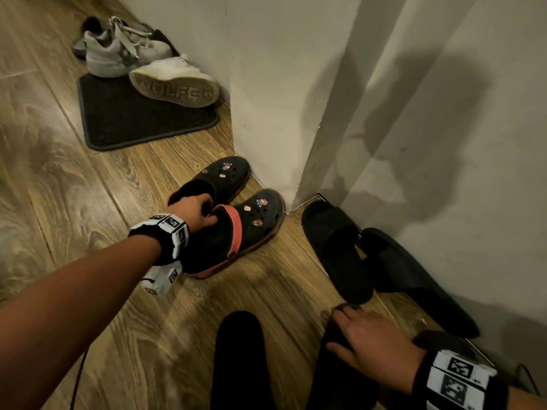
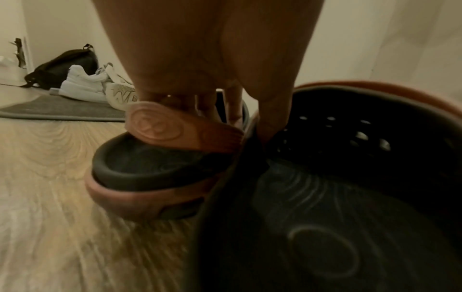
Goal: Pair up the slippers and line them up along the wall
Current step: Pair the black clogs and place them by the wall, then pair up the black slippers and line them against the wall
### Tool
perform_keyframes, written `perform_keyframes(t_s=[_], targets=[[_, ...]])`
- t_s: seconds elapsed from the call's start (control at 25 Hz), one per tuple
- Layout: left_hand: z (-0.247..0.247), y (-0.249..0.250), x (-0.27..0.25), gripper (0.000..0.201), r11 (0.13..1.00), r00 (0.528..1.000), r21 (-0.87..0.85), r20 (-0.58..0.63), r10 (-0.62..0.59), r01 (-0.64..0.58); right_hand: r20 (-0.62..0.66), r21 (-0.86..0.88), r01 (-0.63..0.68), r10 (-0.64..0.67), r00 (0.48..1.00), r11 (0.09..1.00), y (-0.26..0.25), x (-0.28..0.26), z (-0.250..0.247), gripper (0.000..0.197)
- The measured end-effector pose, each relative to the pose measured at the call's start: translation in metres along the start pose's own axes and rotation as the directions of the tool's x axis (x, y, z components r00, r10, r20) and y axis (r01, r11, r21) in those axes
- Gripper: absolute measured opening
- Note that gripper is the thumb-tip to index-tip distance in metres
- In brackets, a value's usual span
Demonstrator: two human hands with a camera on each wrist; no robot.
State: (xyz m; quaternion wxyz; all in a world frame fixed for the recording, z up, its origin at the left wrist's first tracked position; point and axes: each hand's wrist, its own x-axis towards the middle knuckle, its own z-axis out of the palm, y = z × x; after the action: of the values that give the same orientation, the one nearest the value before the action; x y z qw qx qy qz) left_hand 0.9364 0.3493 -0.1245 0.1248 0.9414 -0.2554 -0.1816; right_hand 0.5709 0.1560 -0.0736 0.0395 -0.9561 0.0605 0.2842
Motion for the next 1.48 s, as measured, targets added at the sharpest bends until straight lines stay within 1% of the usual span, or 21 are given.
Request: perform_keyframes(t_s=[0.12, 0.2, 0.32, 0.48, 0.6, 0.72, 0.76, 0.8, 0.88, 0.92, 0.96, 1.0, 1.04, 1.08, 1.12, 1.16, 1.2, 1.24, 1.28, 1.36, 1.48], targets=[[0.000, -0.006, 0.004, 0.033, 1.000, 0.998, 0.001, -0.062, -0.015, 0.015, -0.006, 0.009, 0.002, -0.002, 1.000, 1.000, 0.001, 0.003, 0.001, 0.049], [-0.001, -0.006, 0.009, 0.036, 1.000, 0.995, 0.017, -0.097, -0.024, 0.026, -0.008, 0.007, 0.001, -0.001, 1.000, 1.000, 0.000, 0.006, 0.002, 0.049], [-0.002, -0.007, 0.017, 0.042, 1.000, 0.995, 0.009, -0.100, -0.017, 0.018, -0.004, 0.010, 0.002, -0.002, 1.000, 1.000, 0.001, 0.007, 0.003, 0.052], [0.002, -0.009, 0.021, 0.047, 0.999, 0.993, 0.035, -0.114, -0.021, 0.025, 0.028, 0.039, -0.021, 0.020, 0.999, 0.999, 0.005, 0.004, 0.003, 0.067], [-0.001, -0.006, 0.019, 0.046, 0.998, 0.995, 0.056, -0.095, -0.035, 0.041, 0.041, 0.073, -0.040, 0.037, 0.998, 0.997, 0.009, 0.002, 0.001, 0.076], [-0.008, 0.004, 0.008, 0.052, 0.988, 0.996, 0.135, -0.054, -0.067, 0.074, 0.042, 0.096, -0.023, 0.019, 0.999, 0.995, 0.012, -0.007, -0.001, 0.082], [-0.010, 0.009, 0.001, 0.055, 0.982, 0.995, 0.172, -0.074, -0.067, 0.079, 0.044, 0.101, -0.019, 0.014, 0.999, 0.995, 0.014, -0.011, -0.002, 0.083], [-0.013, 0.017, -0.008, 0.056, 0.976, 0.991, 0.204, -0.125, -0.048, 0.073, 0.047, 0.115, -0.018, 0.013, 0.999, 0.993, 0.015, -0.018, -0.003, 0.084], [-0.018, 0.036, -0.030, 0.052, 0.969, 0.965, 0.248, -0.252, 0.076, -0.011, 0.042, 0.166, -0.028, 0.021, 0.999, 0.986, 0.019, -0.031, -0.002, 0.081], [-0.020, 0.049, -0.042, 0.047, 0.961, 0.940, 0.258, -0.292, 0.177, -0.101, 0.027, 0.187, -0.040, 0.036, 0.999, 0.982, 0.022, -0.040, 0.001, 0.078], [-0.020, 0.064, -0.054, 0.041, 0.943, 0.919, 0.260, -0.281, 0.278, -0.206, 0.007, 0.196, -0.051, 0.051, 0.999, 0.979, 0.026, -0.049, 0.004, 0.075], [-0.016, 0.078, -0.067, 0.034, 0.917, 0.908, 0.241, -0.201, 0.368, -0.318, -0.006, 0.196, -0.062, 0.065, 0.998, 0.979, 0.029, -0.060, 0.010, 0.071], [-0.010, 0.094, -0.081, 0.029, 0.886, 0.899, 0.211, -0.059, 0.433, -0.413, -0.017, 0.194, -0.067, 0.072, 0.997, 0.979, 0.032, -0.072, 0.018, 0.068], [0.000, 0.108, -0.096, 0.029, 0.858, 0.881, 0.198, 0.132, 0.455, -0.473, -0.026, 0.196, -0.066, 0.073, 0.997, 0.978, 0.036, -0.086, 0.027, 0.064], [0.012, 0.121, -0.110, 0.034, 0.826, 0.839, 0.224, 0.319, 0.440, -0.518, -0.032, 0.202, -0.064, 0.072, 0.997, 0.977, 0.040, -0.103, 0.034, 0.062], [0.023, 0.130, -0.125, 0.044, 0.778, 0.789, 0.284, 0.470, 0.396, -0.560, -0.036, 0.210, -0.059, 0.068, 0.997, 0.976, 0.045, -0.118, 0.041, 0.061], [0.032, 0.132, -0.137, 0.056, 0.724, 0.751, 0.349, 0.563, 0.345, -0.595, -0.044, 0.218, -0.054, 0.065, 0.997, 0.974, 0.050, -0.130, 0.044, 0.059], [0.040, 0.137, -0.150, 0.067, 0.673, 0.724, 0.398, 0.618, 0.307, -0.624, -0.054, 0.230, -0.059, 0.073, 0.996, 0.971, 0.054, -0.146, 0.048, 0.056], [0.045, 0.139, -0.162, 0.077, 0.639, 0.709, 0.431, 0.652, 0.267, -0.637, -0.066, 0.236, -0.063, 0.080, 0.995, 0.970, 0.057, -0.160, 0.051, 0.053], [0.053, 0.140, -0.182, 0.087, 0.609, 0.690, 0.469, 0.699, 0.188, -0.640, -0.085, 0.230, -0.061, 0.082, 0.993, 0.971, 0.062, -0.182, 0.059, 0.047], [0.060, 0.131, -0.203, 0.095, 0.585, 0.671, 0.519, 0.739, 0.059, -0.623, -0.103, 0.181, -0.025, 0.044, 0.994, 0.983, 0.063, -0.195, 0.065, 0.045]])
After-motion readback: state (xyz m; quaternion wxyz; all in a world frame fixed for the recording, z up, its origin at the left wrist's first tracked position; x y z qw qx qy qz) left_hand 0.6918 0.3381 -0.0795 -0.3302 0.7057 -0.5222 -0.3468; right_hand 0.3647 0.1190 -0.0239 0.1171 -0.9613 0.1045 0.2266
